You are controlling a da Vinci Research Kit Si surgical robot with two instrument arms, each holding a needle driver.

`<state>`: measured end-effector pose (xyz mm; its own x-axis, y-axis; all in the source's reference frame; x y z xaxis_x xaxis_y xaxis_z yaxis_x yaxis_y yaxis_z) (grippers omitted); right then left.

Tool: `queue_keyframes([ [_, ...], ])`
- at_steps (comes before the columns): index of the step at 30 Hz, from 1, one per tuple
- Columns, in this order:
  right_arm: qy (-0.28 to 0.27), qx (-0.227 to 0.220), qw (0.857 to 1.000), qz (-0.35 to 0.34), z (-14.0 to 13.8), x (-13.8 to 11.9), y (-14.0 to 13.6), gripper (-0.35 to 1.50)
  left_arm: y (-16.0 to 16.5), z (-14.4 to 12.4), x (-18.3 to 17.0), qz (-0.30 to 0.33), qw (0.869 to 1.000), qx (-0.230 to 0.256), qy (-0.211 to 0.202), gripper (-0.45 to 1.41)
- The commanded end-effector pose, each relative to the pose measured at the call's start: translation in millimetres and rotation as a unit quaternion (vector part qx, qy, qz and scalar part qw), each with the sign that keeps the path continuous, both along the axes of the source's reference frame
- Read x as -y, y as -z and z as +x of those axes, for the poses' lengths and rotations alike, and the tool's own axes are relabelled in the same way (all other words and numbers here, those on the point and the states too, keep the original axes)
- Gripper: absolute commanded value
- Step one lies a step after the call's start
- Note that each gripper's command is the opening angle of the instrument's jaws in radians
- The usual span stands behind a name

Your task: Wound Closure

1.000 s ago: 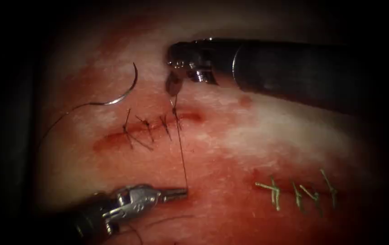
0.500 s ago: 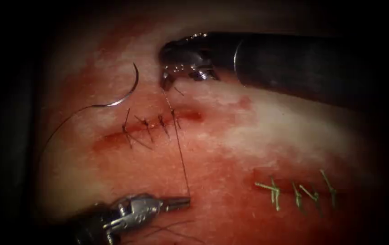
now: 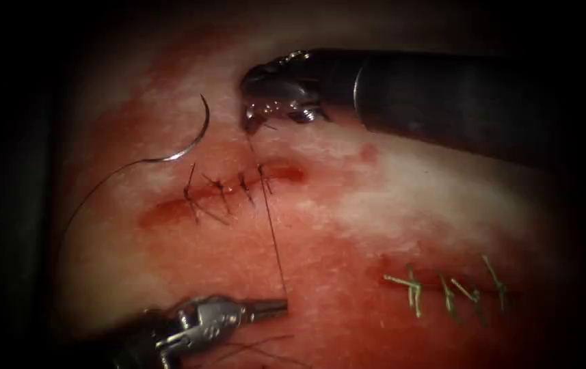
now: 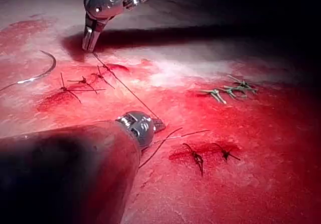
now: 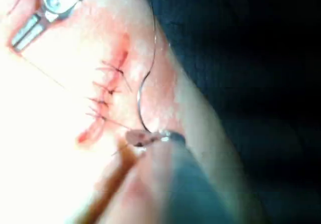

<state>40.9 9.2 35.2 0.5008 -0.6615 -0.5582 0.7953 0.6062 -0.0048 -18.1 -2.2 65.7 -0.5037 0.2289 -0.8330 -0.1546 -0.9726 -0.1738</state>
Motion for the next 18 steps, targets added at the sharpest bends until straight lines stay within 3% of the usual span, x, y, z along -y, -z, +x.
queue_keyframes([
  [1, -0.036, 0.006, 0.999, 0.008, 0.4, 0.1, -0.2, -0.35, -0.5, -0.5, -0.2, 0.001, 1.0, 0.001, 0.0, -0.45],
  [2, -0.068, 0.007, 0.998, 0.011, 0.2, 0.2, -0.2, -0.06, -0.3, -0.5, -0.3, 0.002, 1.0, 0.001, 0.0, -0.45],
  [4, -0.123, 0.013, 0.992, 0.025, -0.2, 0.4, -0.2, 0.84, -0.1, -0.5, -0.6, 0.003, 1.0, 0.002, 0.0, -0.45],
  [5, -0.156, 0.02, 0.987, 0.036, -0.6, 0.4, -0.2, 1.13, 0.1, -0.5, -0.8, 0.004, 1.0, 0.002, -0.001, -0.45],
  [7, -0.196, 0.031, 0.979, 0.054, -1.7, 0.6, 0.0, 1.25, 0.5, -0.2, -1.5, 0.004, 1.0, 0.004, 0.003, -0.45],
  [9, -0.202, 0.029, 0.977, 0.058, -3.1, 0.8, 0.2, 1.23, 1.0, 0.2, -2.3, 0.003, 1.0, 0.004, 0.01, -0.45],
  [11, -0.228, -0.006, 0.972, 0.055, -5.4, 0.9, 0.5, 1.26, 1.9, 1.0, -3.6, 0.004, 1.0, 0.004, 0.025, -0.45],
  [15, -0.277, -0.019, 0.958, 0.067, -8.4, 1.0, 0.9, 1.25, 3.2, 2.4, -5.3, -0.005, 0.999, -0.002, 0.038, -0.45],
  [18, -0.326, -0.042, 0.94, 0.091, -10.7, 1.5, 1.2, 1.23, 4.1, 3.8, -6.9, -0.009, 0.999, -0.015, 0.051, -0.45],
])
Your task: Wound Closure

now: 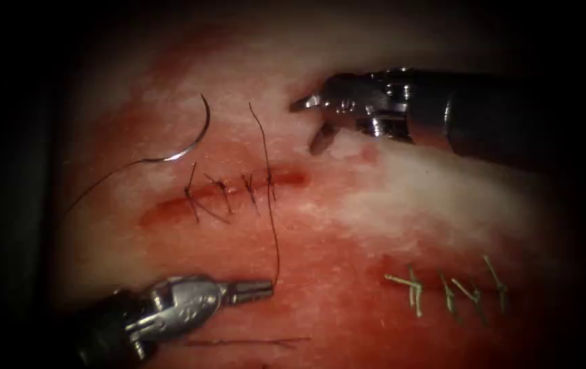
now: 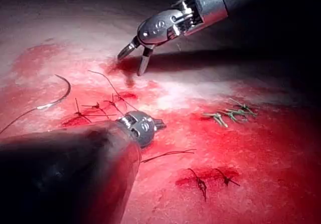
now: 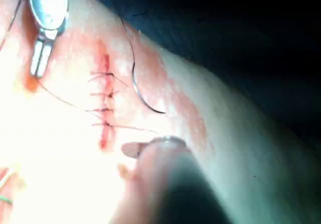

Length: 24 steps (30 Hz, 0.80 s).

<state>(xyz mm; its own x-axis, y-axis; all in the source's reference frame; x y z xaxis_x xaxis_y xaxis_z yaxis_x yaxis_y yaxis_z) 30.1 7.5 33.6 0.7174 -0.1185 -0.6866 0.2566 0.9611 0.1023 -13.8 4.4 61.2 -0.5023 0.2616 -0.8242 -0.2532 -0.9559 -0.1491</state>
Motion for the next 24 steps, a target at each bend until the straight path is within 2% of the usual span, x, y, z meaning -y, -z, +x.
queue_keyframes([
  [1, -0.023, -0.02, 1.0, 0.007, -0.9, 0.2, 0.0, 1.21, -0.4, 0.4, -1.2, 0.001, 1.0, -0.007, 0.005, -0.45],
  [6, -0.066, -0.02, 0.997, 0.021, -1.7, 1.5, 1.4, 1.13, -0.7, 2.4, -3.4, -0.008, 0.999, -0.027, 0.021, -0.45],
  [10, -0.075, -0.034, 0.997, 0.013, -0.6, 3.2, 2.7, 0.69, -1.4, 4.0, -6.0, -0.025, 0.998, -0.042, 0.038, -0.45],
  [12, -0.078, -0.04, 0.996, 0.013, 0.2, 3.5, 3.4, 0.39, -1.7, 4.5, -6.9, -0.027, 0.998, -0.041, 0.043, -0.45],
  [13, -0.085, -0.041, 0.995, 0.016, 0.6, 3.6, 3.5, 0.3, -1.8, 4.6, -7.2, -0.028, 0.998, -0.04, 0.046, -0.45],
  [16, -0.127, -0.043, 0.989, 0.058, 1.4, 3.6, 3.8, 0.2, -2.2, 5.0, -7.9, -0.031, 0.998, -0.039, 0.049, -0.45],
  [19, -0.164, -0.061, 0.98, 0.098, 0.9, 3.2, 2.7, 0.05, -2.6, 5.1, -8.1, -0.032, 0.997, -0.04, 0.051, -0.45],
  [20, -0.196, -0.081, 0.97, 0.12, -0.2, 3.2, 1.3, 0.05, -2.6, 5.1, -8.1, -0.032, 0.997, -0.041, 0.051, -0.45],
  [23, -0.214, -0.124, 0.959, 0.138, -2.0, 3.4, -1.1, 0.09, -2.5, 5.2, -8.1, -0.031, 0.998, -0.035, 0.048, -0.45],
  [24, -0.216, -0.155, 0.954, 0.138, -3.2, 3.6, -2.5, 0.09, -2.5, 5.1, -8.2, -0.029, 0.998, -0.027, 0.043, -0.45],
])
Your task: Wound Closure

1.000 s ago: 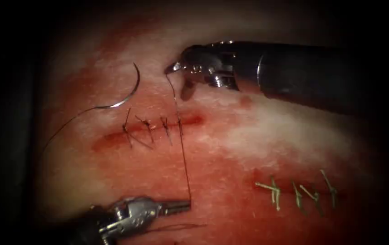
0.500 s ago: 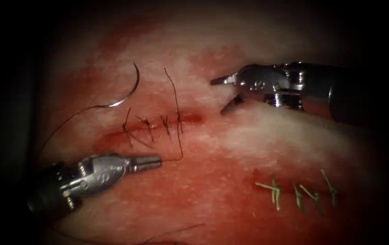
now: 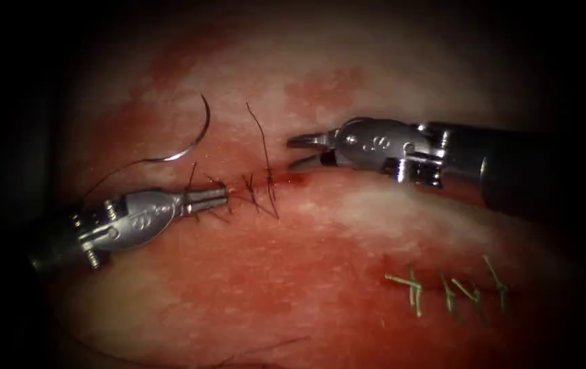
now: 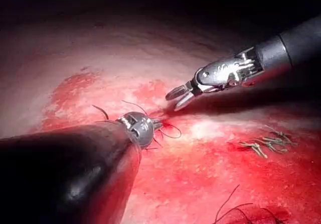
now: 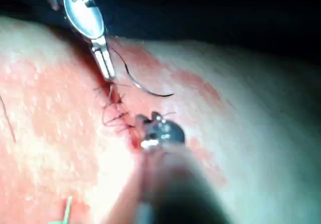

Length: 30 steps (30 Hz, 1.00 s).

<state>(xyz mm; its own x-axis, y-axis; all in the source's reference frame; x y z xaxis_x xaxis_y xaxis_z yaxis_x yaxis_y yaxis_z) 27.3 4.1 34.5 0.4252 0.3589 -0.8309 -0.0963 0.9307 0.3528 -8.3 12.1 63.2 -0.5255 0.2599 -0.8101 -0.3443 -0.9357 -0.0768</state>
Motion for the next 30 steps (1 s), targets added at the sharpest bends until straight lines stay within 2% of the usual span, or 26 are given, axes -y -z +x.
queue_keyframes([
  [1, -0.013, -0.02, 1.0, -0.01, -1.1, 0.3, -2.5, 0.09, -0.5, -0.5, -0.5, 0.0, 1.0, 0.003, -0.002, -0.45],
  [3, -0.047, -0.057, 0.995, -0.067, -2.4, 1.2, -4.2, 0.1, -0.5, -0.8, -0.6, 0.001, 1.0, 0.009, -0.005, -0.45],
  [4, -0.047, -0.057, 0.995, -0.067, -2.4, 1.2, -4.2, 0.1, -0.5, -0.8, -0.6, 0.001, 1.0, 0.009, -0.005, -0.45],
  [5, -0.059, -0.075, 0.991, -0.091, -3.1, 1.6, -4.8, 0.09, -0.5, -1.1, -0.7, 0.0, 1.0, 0.014, -0.009, -0.45],
  [7, -0.084, -0.106, 0.989, -0.055, -3.9, 1.9, -5.3, 0.09, -0.5, -1.4, -1.0, 0.005, 0.999, 0.03, -0.016, -0.45],
  [8, -0.104, -0.112, 0.988, -0.009, -3.9, 2.1, -5.2, 0.19, -0.4, -1.5, -1.2, 0.005, 0.999, 0.036, -0.018, -0.45],
  [9, -0.13, -0.113, 0.984, 0.035, -3.6, 2.2, -4.6, 0.32, -0.5, -1.5, -1.4, 0.005, 0.999, 0.04, -0.019, -0.45],
  [10, -0.136, -0.116, 0.983, 0.035, -3.3, 2.4, -4.3, 0.34, -0.6, -1.5, -1.6, 0.006, 0.999, 0.042, -0.02, -0.45],
  [17, -0.154, -0.123, 0.98, 0.041, -0.3, 2.6, -2.1, 0.17, -1.5, -1.3, -2.4, 0.007, 0.998, 0.054, -0.028, -0.45],
  [25, -0.156, -0.122, 0.98, 0.029, 0.7, 3.3, -5.0, 0.19, -2.4, -1.8, -4.6, 0.012, 0.997, 0.068, -0.032, -0.45],
  [30, -0.156, -0.123, 0.98, 0.027, 1.3, 4.0, -4.8, 0.19, -3.3, -2.8, -5.9, 0.012, 0.996, 0.078, -0.03, -0.45],
])
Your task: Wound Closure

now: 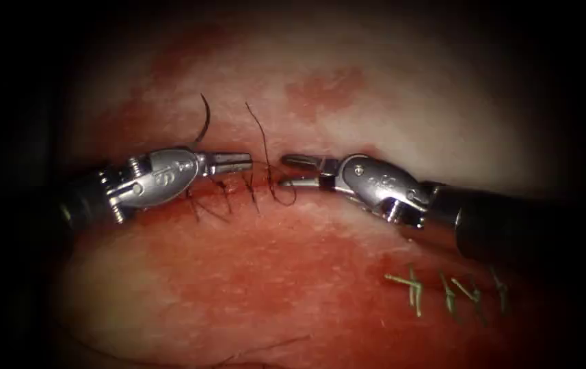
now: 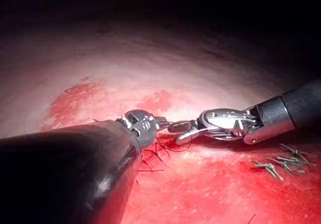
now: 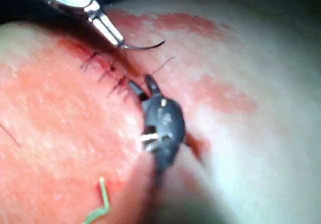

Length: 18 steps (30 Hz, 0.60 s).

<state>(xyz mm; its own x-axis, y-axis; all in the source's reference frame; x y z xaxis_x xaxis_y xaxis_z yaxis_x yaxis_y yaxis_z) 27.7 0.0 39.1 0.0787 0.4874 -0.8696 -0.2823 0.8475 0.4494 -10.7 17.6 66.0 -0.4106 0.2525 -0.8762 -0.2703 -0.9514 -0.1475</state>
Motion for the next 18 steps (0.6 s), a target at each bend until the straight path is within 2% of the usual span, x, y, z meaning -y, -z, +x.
queue_keyframes([
  [1, 0.0, -0.002, 1.0, -0.002, 1.1, 0.0, -0.1, 0.19, -0.8, -0.7, -0.8, -0.002, 1.0, 0.004, 0.002, -0.45],
  [7, -0.019, -0.025, 0.999, -0.006, 1.1, 0.0, 0.7, 0.19, -4.6, -1.4, -2.3, -0.012, 1.0, 0.009, 0.006, -0.45],
  [12, -0.038, -0.048, 0.998, 0.006, 1.2, -0.5, 0.2, 0.19, -7.6, -1.8, -1.6, -0.014, 1.0, 0.008, 0.012, -0.45],
  [15, -0.055, -0.072, 0.995, 0.037, 1.3, -0.6, -0.4, 0.17, -8.5, -1.9, -1.3, -0.012, 1.0, 0.008, 0.012, -0.45],
  [18, -0.059, -0.073, 0.995, 0.045, 1.5, -0.2, -0.9, 0.17, -8.7, -1.9, -1.1, -0.01, 1.0, 0.008, 0.014, -0.45],
])
